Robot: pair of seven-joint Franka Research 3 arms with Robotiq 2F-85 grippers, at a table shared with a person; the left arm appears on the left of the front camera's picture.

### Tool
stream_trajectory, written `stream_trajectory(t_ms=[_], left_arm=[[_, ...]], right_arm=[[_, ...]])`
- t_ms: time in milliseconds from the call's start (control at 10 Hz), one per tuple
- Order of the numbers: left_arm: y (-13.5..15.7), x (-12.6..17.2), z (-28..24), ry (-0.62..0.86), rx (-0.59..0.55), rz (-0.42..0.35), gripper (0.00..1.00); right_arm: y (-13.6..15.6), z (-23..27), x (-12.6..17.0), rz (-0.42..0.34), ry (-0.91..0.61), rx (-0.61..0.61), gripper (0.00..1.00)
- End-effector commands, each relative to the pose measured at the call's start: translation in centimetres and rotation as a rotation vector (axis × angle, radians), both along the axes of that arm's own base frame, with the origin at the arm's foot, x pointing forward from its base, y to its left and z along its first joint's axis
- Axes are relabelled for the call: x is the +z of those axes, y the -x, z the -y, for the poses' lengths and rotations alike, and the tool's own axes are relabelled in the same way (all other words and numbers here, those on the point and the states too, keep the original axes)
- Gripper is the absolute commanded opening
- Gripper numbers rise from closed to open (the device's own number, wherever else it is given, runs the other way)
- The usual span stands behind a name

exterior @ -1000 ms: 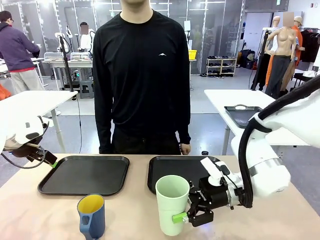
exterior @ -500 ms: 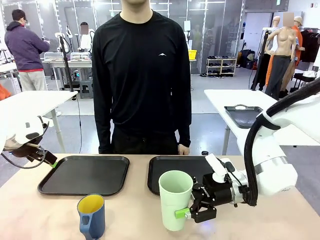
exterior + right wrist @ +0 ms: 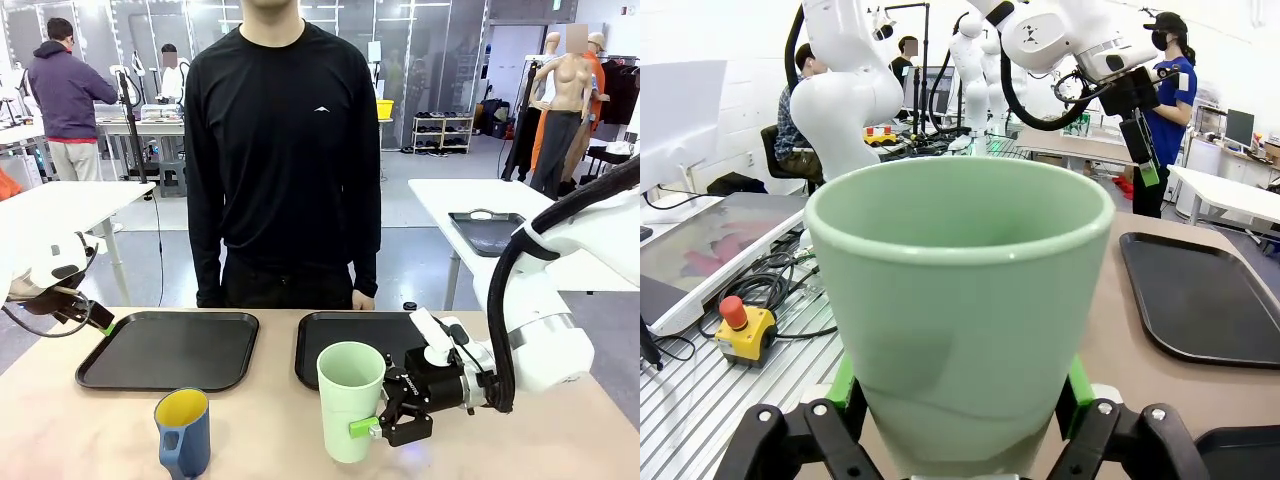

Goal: Sort and store the cups by type.
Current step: Place the picked Reusable plastic cup into the Flat Tray indicated by the person.

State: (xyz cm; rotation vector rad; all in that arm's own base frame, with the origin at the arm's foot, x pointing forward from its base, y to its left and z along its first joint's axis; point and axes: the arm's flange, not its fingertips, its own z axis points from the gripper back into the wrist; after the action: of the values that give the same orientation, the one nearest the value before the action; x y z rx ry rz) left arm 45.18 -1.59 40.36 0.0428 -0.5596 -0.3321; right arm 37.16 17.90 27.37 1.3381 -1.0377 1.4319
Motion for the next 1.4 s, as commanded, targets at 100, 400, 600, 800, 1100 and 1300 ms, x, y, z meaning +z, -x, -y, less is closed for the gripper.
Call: stream_trajectory(t_ms=[100, 400, 600, 800, 1100, 1300], left_arm=[[-0.06, 0.01, -0.25, -0.007, -0.005, 0.001, 1.00], [-0.06, 0.01, -0.25, -0.007, -0.005, 0.001, 1.00], [-0.06, 0.01, -0.25, -0.007, -0.005, 0.001, 1.00], [-0.06, 0.01, -0.25, -0.007, -0.005, 0.001, 1.00], [-0.06, 0.01, -0.25, -0.007, -0.005, 0.001, 1.00], [-0.06, 0.01, -0.25, -0.007, -0.005, 0.001, 1.00]], right_arm=[[0.06, -0.13, 0.01, 0.002, 0.000, 0.005, 0.45], [0.06, -0.13, 0.01, 0.002, 0.000, 0.005, 0.45], [0.06, -0.13, 0.01, 0.002, 0.000, 0.005, 0.45], [0.06, -0.13, 0.01, 0.002, 0.000, 0.005, 0.45], [0.06, -0.13, 0.01, 0.002, 0.000, 0.005, 0.45], [0.06, -0.13, 0.01, 0.002, 0.000, 0.005, 0.45]])
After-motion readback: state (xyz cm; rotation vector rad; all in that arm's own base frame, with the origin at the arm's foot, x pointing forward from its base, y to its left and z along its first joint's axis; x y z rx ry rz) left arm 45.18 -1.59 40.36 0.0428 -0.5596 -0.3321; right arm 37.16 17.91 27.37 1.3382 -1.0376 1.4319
